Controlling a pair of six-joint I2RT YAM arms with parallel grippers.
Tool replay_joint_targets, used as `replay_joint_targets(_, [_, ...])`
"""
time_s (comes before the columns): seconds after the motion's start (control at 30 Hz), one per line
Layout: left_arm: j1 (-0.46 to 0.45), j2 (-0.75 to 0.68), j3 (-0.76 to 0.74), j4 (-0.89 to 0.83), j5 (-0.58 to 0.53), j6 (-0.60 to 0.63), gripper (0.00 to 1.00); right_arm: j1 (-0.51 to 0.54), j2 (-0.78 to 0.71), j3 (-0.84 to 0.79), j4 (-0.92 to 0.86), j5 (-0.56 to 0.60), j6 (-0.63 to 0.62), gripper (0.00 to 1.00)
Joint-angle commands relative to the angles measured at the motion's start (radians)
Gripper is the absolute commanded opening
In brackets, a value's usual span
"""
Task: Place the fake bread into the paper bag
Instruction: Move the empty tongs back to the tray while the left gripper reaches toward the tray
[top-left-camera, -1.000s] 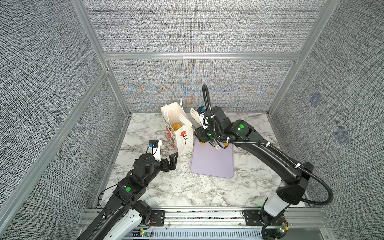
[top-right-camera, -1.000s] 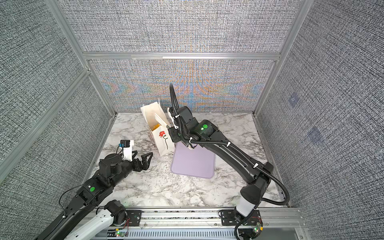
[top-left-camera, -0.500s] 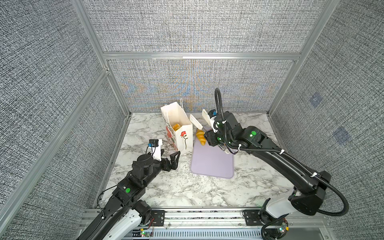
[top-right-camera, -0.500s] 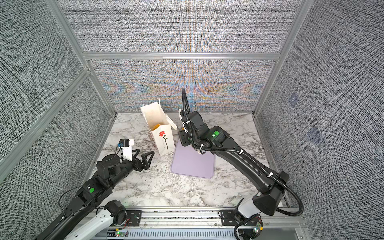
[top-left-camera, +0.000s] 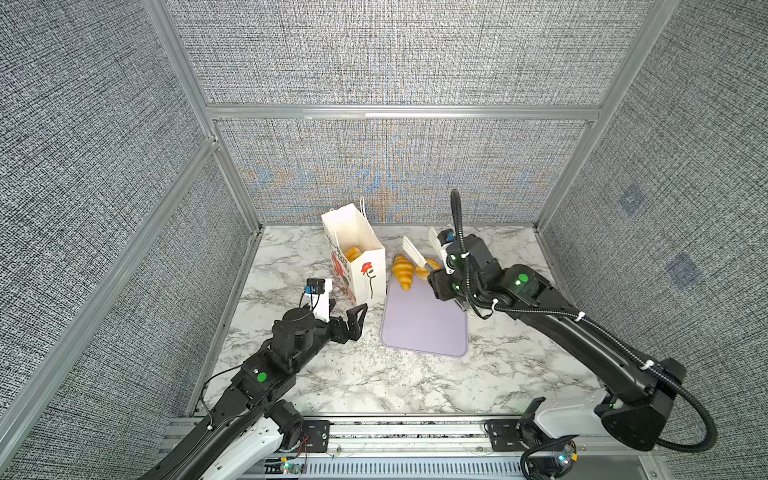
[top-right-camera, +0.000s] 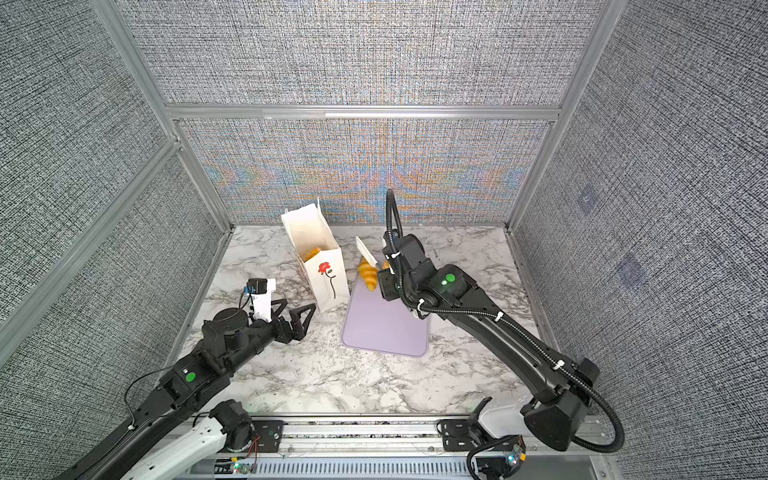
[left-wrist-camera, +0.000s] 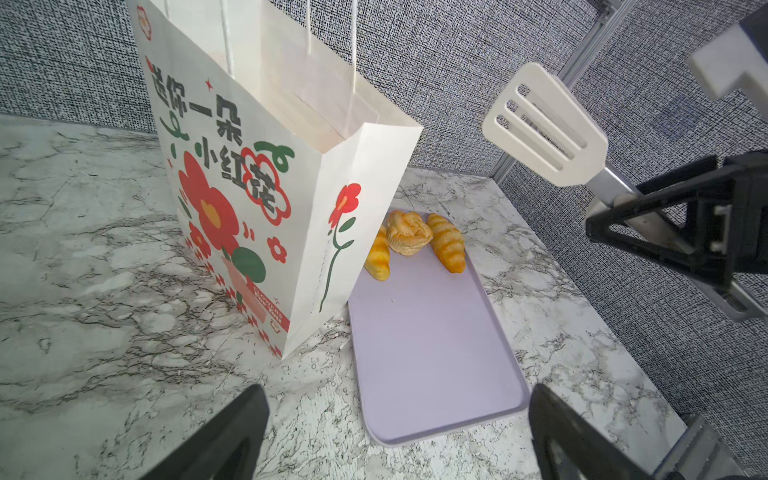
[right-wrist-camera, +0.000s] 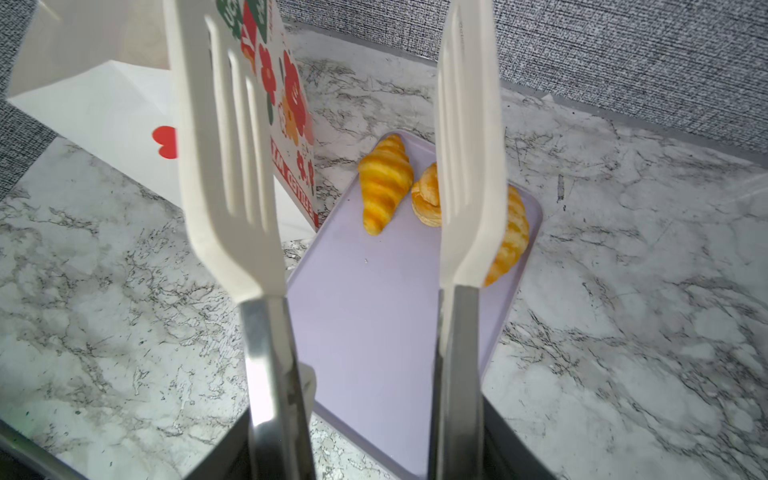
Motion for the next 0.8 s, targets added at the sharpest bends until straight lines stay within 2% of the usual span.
replay_joint_targets(0.0, [-0.015,0.011,-0.005,0.05,-0.017,-0.018,0.99,-0.016,-0.031,-0.036,0.023,0.024,0.03,0.6])
replay_joint_targets(0.77, [-0.148,0.154,-0.028,0.184,-0.062,-0.059,0.99,-0.125,-0.104,-0.23,-0.027,0.062,0.05,0.61])
